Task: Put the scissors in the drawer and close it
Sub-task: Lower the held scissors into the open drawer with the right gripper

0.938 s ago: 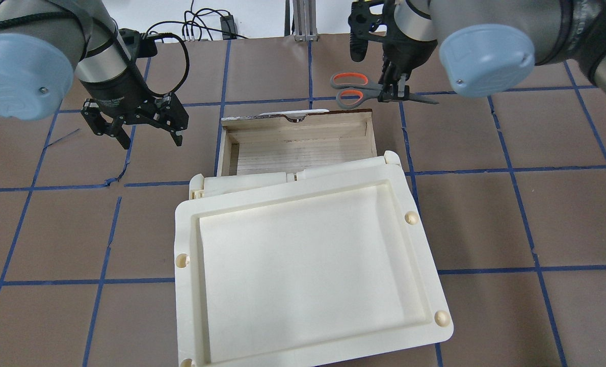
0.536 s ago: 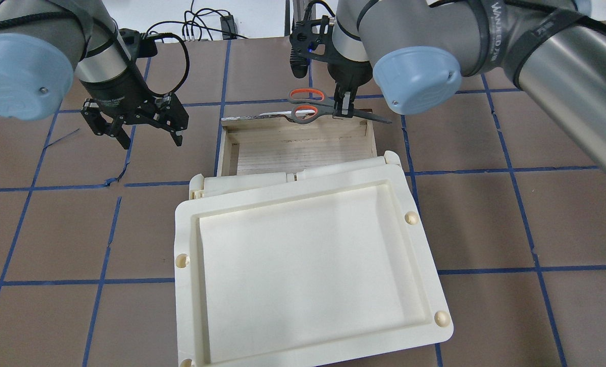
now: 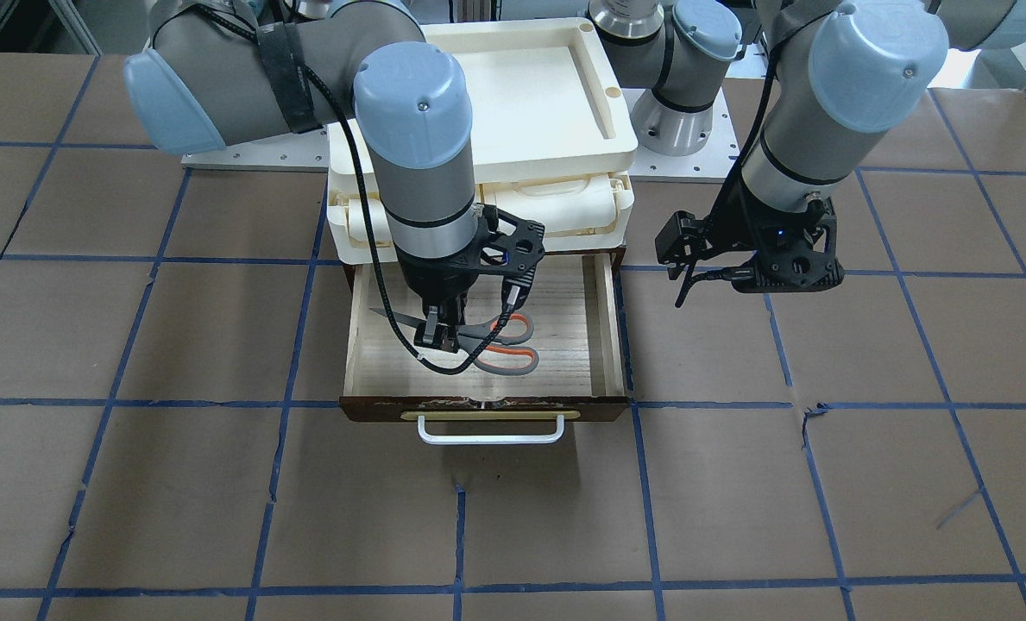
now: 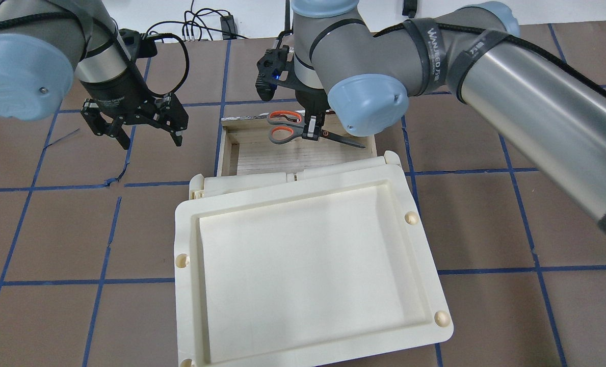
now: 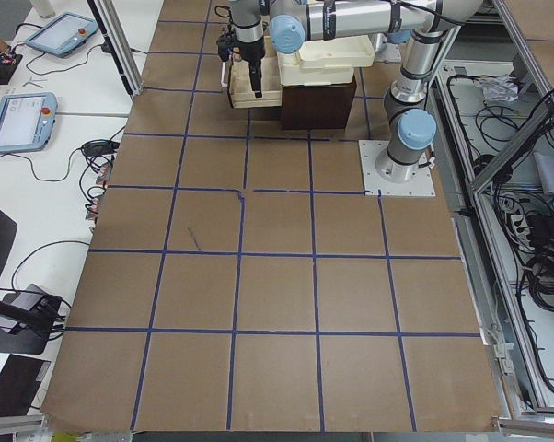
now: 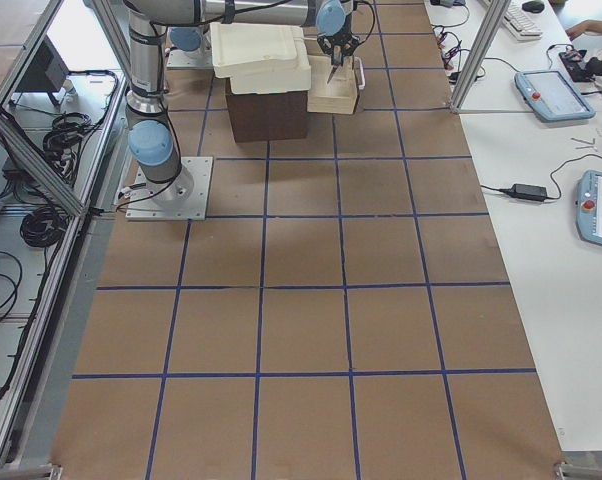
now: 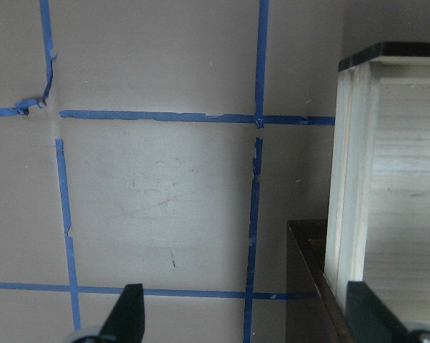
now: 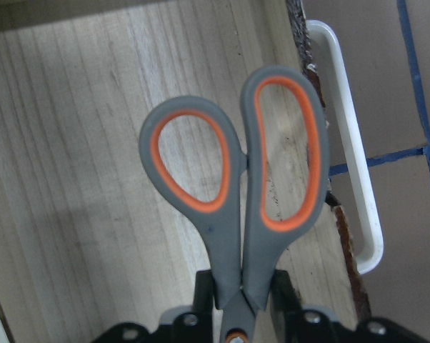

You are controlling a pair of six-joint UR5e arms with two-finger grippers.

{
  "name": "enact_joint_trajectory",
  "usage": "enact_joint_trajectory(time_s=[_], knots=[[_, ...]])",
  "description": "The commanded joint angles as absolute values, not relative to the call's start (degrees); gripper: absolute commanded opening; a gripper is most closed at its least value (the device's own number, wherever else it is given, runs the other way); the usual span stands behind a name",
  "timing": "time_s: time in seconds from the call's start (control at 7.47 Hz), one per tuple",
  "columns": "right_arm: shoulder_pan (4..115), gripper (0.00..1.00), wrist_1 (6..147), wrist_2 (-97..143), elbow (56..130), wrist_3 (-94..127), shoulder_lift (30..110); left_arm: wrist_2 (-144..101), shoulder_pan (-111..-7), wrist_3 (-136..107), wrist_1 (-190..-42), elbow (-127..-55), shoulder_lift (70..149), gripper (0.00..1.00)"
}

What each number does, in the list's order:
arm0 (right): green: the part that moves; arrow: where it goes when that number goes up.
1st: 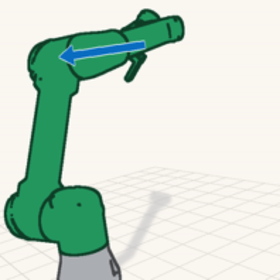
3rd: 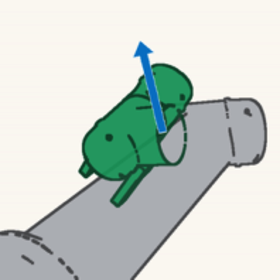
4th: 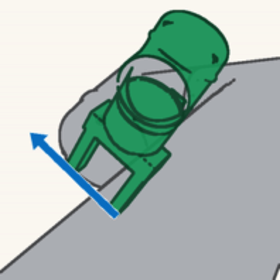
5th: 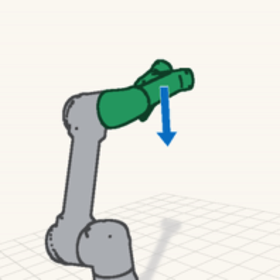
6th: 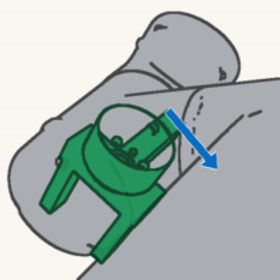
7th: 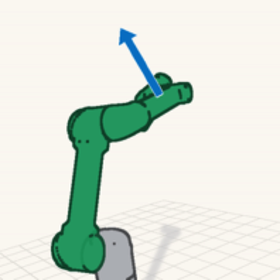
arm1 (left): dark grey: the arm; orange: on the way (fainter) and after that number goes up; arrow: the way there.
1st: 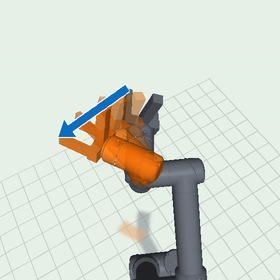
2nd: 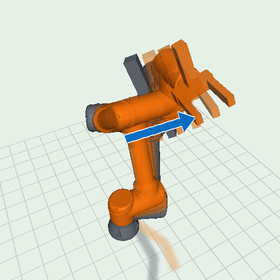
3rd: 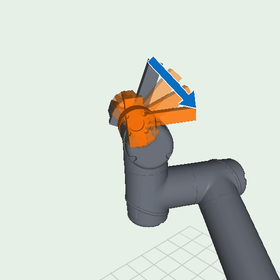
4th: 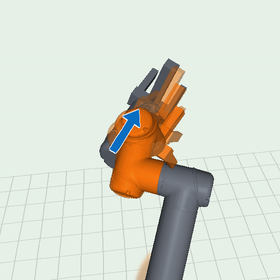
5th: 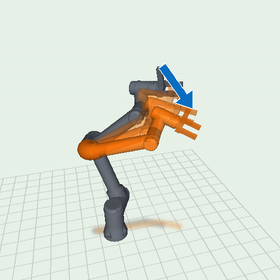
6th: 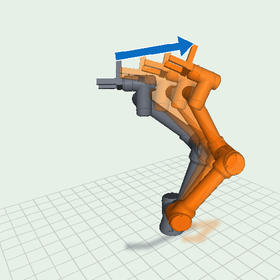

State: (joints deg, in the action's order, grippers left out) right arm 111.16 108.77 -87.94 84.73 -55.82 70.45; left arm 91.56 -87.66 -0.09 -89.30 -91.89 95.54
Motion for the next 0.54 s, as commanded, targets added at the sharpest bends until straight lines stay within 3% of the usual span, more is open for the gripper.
enact_joint_trajectory(time_s=[0.0,0.4], knots=[[112.9,0.00,109.0,-88.0,84.8,-53.2,69.1,91.6,-87.6,-0.1,-89.4,-91.8,95.5,1.00],[114.0,0.01,111.2,-87.8,85.2,-53.6,66.9,91.6,-87.6,-0.1,-89.4,-91.8,95.4,1.00]])
